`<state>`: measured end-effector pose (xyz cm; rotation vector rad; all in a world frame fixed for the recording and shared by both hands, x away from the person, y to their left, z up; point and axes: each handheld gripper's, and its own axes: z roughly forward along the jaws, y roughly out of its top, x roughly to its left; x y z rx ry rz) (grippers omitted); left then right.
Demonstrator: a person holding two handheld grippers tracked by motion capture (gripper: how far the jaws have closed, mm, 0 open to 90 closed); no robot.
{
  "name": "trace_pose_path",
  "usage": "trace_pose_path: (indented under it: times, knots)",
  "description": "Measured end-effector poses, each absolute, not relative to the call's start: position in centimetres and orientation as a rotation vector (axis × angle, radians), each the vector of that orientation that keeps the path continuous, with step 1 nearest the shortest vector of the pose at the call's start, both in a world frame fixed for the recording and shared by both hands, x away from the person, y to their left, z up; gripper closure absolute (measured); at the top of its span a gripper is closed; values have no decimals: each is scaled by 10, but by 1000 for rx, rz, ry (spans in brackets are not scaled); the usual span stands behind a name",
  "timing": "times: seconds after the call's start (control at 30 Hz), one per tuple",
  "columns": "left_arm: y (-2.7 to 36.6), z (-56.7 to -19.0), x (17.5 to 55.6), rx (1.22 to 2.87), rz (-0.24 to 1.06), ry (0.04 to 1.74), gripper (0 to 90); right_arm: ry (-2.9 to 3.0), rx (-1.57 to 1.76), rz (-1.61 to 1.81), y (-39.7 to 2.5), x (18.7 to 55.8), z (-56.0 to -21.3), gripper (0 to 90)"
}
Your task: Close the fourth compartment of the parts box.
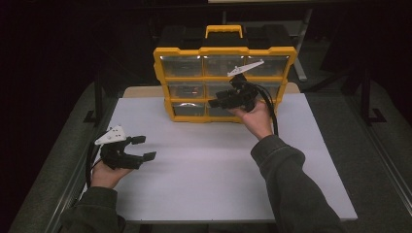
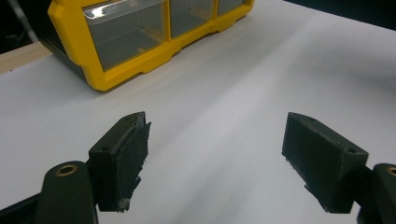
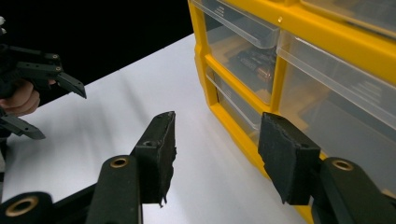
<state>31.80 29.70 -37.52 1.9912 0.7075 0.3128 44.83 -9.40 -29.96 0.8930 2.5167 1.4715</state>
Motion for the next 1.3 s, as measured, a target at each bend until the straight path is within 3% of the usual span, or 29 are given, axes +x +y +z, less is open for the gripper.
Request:
trace_pose_path:
  times: [1.3]
  knots:
    - [295, -377, 319, 1995, 285, 720, 217, 2463, 1003, 1451, -154, 415, -328, 383]
